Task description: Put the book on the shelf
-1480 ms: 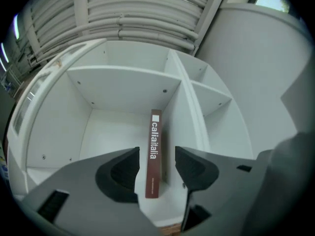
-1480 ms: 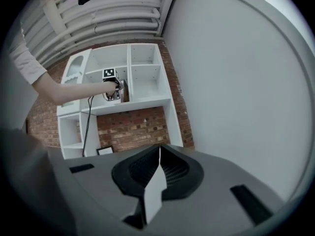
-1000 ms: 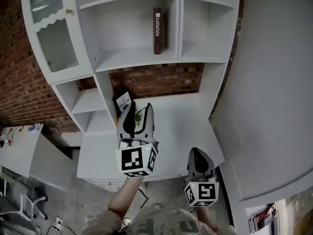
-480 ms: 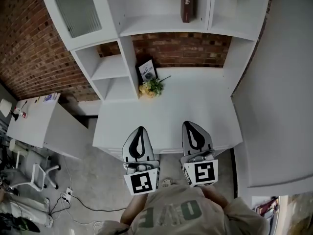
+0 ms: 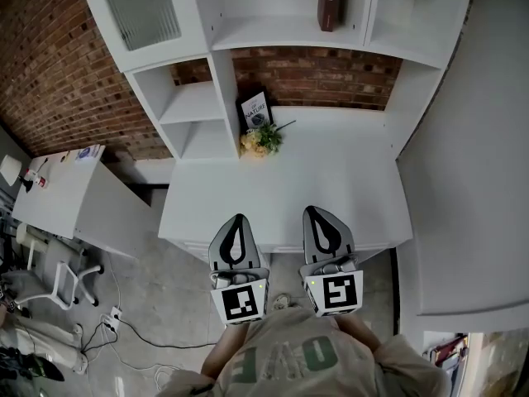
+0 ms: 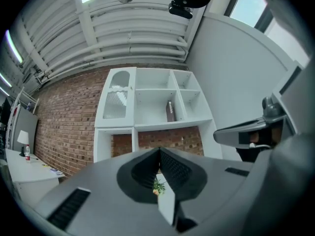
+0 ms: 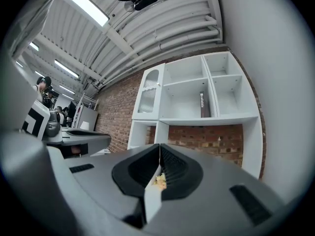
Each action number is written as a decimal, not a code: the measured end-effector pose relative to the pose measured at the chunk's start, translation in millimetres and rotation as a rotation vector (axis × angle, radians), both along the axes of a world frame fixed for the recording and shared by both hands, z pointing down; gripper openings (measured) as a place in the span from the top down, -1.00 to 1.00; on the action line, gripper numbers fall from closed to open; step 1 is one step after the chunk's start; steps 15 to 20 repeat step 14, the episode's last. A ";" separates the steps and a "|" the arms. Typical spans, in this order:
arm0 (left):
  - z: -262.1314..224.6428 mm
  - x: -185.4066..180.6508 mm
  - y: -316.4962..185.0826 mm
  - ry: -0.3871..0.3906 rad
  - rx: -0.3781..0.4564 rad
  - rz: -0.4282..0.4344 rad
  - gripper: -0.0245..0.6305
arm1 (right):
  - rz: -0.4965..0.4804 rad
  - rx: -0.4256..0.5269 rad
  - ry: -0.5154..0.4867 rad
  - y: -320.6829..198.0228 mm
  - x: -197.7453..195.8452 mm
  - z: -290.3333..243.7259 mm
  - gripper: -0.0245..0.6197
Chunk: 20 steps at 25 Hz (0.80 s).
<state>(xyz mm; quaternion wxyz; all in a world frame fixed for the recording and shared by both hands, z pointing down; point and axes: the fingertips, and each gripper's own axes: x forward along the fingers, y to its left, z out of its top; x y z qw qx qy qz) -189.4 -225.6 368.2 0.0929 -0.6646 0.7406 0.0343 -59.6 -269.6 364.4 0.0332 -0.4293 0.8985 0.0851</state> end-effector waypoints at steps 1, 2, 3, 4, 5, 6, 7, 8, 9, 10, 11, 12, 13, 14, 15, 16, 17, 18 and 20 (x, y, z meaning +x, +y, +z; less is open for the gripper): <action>1.2 3.0 -0.7 0.001 0.001 0.010 0.88 | 0.001 -0.006 0.003 0.5 -0.7 2.5 0.87; 2.6 5.8 -1.3 0.002 0.000 0.021 0.88 | 0.001 -0.011 0.006 1.2 -1.3 4.6 0.87; 3.4 8.5 -2.1 0.003 -0.002 0.032 0.88 | 0.003 -0.016 0.007 1.5 -1.4 6.5 0.87; 3.7 10.9 -3.3 0.004 -0.004 0.042 0.88 | 0.006 -0.021 0.005 1.3 -0.8 7.8 0.87; 3.8 12.8 -4.7 0.007 -0.004 0.051 0.88 | 0.009 -0.026 0.002 0.6 0.4 8.9 0.87; 4.4 14.1 -6.1 0.011 -0.006 0.059 0.88 | 0.014 -0.031 -0.001 -0.1 1.8 9.7 0.87; 6.1 14.6 -7.0 0.012 -0.013 0.065 0.88 | 0.018 -0.033 0.000 -0.5 3.0 10.6 0.87; 9.5 14.0 -7.5 0.008 -0.027 0.067 0.88 | 0.021 -0.034 0.002 -0.6 3.9 11.5 0.87; 13.6 12.8 -7.4 0.001 -0.046 0.067 0.88 | 0.024 -0.033 0.006 -0.6 4.4 12.3 0.87; 16.7 11.4 -7.3 -0.006 -0.061 0.065 0.88 | 0.027 -0.030 0.012 -0.5 4.8 12.7 0.87; 18.3 10.3 -7.4 -0.009 -0.069 0.063 0.88 | 0.031 -0.027 0.017 -0.5 5.3 12.9 0.87; 18.8 9.8 -7.6 -0.010 -0.072 0.063 0.88 | 0.034 -0.025 0.021 -0.6 5.8 12.8 0.87; 18.9 9.7 -8.1 -0.009 -0.073 0.065 0.88 | 0.037 -0.023 0.023 -0.7 6.2 12.5 0.87; 18.8 9.6 -8.5 -0.008 -0.072 0.066 0.88 | 0.039 -0.023 0.025 -0.6 6.5 11.9 0.87; 18.8 9.6 -8.5 -0.008 -0.072 0.066 0.88 | 0.039 -0.023 0.025 -0.6 6.5 11.9 0.87; 18.8 9.6 -8.5 -0.008 -0.072 0.066 0.88 | 0.039 -0.023 0.025 -0.6 6.5 11.9 0.87; 18.8 9.6 -8.5 -0.008 -0.072 0.066 0.88 | 0.039 -0.023 0.025 -0.6 6.5 11.9 0.87; 18.8 9.6 -8.5 -0.008 -0.072 0.066 0.88 | 0.039 -0.023 0.025 -0.6 6.5 11.9 0.87; 18.8 9.6 -8.5 -0.008 -0.072 0.066 0.88 | 0.039 -0.023 0.025 -0.6 6.5 11.9 0.87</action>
